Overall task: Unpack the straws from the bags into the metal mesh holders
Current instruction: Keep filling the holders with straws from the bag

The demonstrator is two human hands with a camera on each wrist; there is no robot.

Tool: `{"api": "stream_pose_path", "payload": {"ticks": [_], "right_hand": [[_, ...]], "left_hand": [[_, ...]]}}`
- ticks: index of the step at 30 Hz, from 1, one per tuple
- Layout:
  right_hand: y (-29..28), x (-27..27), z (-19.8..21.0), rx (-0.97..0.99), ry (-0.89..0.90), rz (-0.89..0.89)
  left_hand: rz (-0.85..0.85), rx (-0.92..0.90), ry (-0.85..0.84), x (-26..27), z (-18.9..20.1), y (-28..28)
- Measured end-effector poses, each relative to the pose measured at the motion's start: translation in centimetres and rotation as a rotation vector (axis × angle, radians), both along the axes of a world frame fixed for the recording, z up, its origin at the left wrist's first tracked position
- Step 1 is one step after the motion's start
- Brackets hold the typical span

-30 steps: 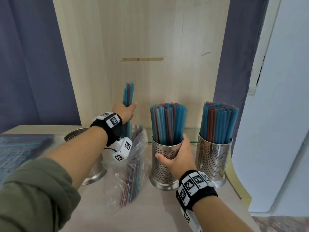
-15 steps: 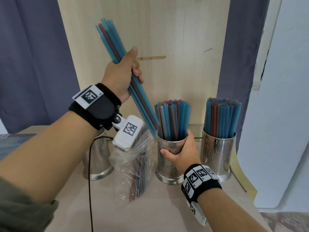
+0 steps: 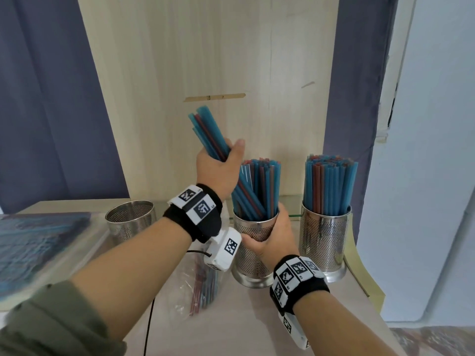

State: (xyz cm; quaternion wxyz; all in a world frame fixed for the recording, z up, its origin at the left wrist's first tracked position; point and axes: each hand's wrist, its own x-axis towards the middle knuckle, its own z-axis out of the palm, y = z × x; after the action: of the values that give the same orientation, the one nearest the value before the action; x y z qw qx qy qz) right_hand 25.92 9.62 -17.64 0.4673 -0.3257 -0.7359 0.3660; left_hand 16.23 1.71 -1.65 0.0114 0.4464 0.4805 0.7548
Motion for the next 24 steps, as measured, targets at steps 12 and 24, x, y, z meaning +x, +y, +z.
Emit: {"api": "stream_pose_path", "payload": {"ticks": [12,24], "right_hand": [[-0.1,0.0,0.1,0.010,-0.005,-0.010],[-0.5,0.4,0.4,0.017,-0.005,0.005]], "left_hand": [[0.153,-0.318,0.251,-1.6,-3.6,3.6],[0.369,-0.263,1.063,-3.8,0.5,2.6]]}}
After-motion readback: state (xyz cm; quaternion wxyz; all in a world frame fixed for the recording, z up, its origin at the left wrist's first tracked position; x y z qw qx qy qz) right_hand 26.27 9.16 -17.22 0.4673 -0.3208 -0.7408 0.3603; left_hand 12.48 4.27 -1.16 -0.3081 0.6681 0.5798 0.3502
